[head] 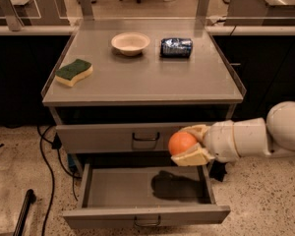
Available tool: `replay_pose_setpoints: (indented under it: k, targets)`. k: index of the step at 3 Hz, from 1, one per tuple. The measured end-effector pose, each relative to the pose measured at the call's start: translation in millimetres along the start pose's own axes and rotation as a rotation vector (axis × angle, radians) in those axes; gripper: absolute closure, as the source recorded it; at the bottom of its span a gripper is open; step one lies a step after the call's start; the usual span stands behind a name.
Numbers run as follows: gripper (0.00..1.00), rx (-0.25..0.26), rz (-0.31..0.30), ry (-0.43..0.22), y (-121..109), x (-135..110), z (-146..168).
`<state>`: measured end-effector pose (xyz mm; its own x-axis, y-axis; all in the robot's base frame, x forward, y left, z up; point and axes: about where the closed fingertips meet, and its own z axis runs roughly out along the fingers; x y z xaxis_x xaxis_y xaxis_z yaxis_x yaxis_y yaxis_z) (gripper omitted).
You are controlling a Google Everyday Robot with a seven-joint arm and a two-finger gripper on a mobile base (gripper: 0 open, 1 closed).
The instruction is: Place orange into middle drawer
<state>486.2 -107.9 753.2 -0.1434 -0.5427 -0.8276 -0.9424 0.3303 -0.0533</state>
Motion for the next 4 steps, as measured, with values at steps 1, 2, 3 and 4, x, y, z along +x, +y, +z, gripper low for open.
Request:
replay_pose_setpoints:
  k: [1, 2, 3, 4]
  targets:
    - [1.0, -0.008, 0.014, -0.024, 11, 49, 31]
    - [1.0, -0.042, 0.033, -0.038, 24, 106, 74]
    - [1.0, -0.042, 0.033, -0.038, 24, 106, 74]
    - [1.0, -0.03, 0.032, -0.012, 20, 129, 82]
